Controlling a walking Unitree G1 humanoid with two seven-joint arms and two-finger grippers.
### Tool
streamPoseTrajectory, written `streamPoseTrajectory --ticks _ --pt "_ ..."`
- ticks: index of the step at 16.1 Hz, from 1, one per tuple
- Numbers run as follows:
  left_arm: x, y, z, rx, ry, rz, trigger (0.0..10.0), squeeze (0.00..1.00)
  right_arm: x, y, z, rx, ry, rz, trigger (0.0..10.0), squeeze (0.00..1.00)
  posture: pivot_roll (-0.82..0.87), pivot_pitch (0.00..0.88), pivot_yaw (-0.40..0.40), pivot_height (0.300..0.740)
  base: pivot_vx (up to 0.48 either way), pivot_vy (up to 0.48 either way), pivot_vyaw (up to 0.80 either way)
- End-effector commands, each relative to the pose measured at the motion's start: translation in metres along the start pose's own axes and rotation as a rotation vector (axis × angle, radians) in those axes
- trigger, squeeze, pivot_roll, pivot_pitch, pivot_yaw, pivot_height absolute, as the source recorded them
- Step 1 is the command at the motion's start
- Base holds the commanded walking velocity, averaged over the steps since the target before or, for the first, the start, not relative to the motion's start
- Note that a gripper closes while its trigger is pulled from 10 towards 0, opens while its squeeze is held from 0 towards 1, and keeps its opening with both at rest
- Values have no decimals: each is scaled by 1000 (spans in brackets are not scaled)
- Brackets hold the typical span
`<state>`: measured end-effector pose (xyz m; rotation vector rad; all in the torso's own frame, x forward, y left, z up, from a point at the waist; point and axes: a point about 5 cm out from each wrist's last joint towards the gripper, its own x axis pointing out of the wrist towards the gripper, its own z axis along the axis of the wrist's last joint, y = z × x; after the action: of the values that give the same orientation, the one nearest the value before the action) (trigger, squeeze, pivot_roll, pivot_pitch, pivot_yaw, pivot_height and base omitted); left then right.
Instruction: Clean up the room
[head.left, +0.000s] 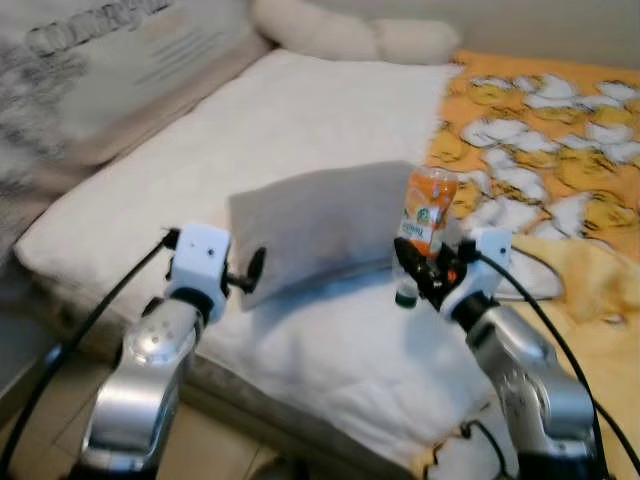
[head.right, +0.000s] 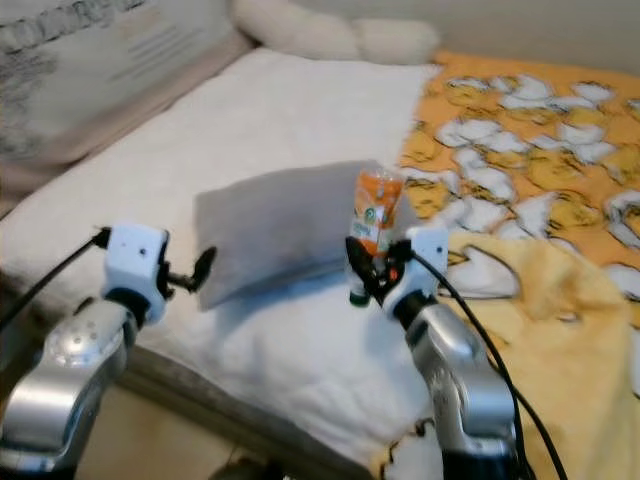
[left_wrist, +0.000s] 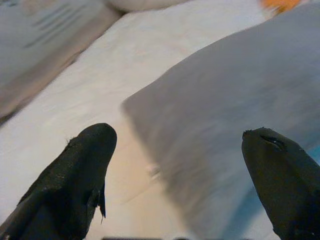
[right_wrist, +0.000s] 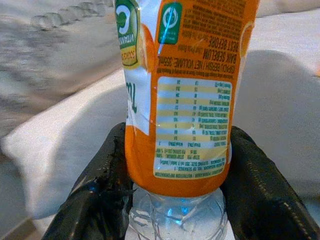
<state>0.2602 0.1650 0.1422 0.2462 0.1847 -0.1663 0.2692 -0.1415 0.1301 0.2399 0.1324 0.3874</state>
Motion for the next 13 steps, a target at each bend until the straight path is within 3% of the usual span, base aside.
streamPoseTrajectory --ticks 1,6,13 --pt "-2 0 3 37 -10 6 10000 0 -3 1 5 7 -19 0 10000 0 -59 0 63 740 0 0 800" --pt "-5 4 3 38 -4 38 10000 0 -1 -1 2 17 -19 -70 10000 0 -45 0 53 740 0 0 800" --pt "-4 7 5 19 -9 50 10000 0 -3 -1 -7 71 27 -72 10000 0 -42 0 46 740 0 0 800"
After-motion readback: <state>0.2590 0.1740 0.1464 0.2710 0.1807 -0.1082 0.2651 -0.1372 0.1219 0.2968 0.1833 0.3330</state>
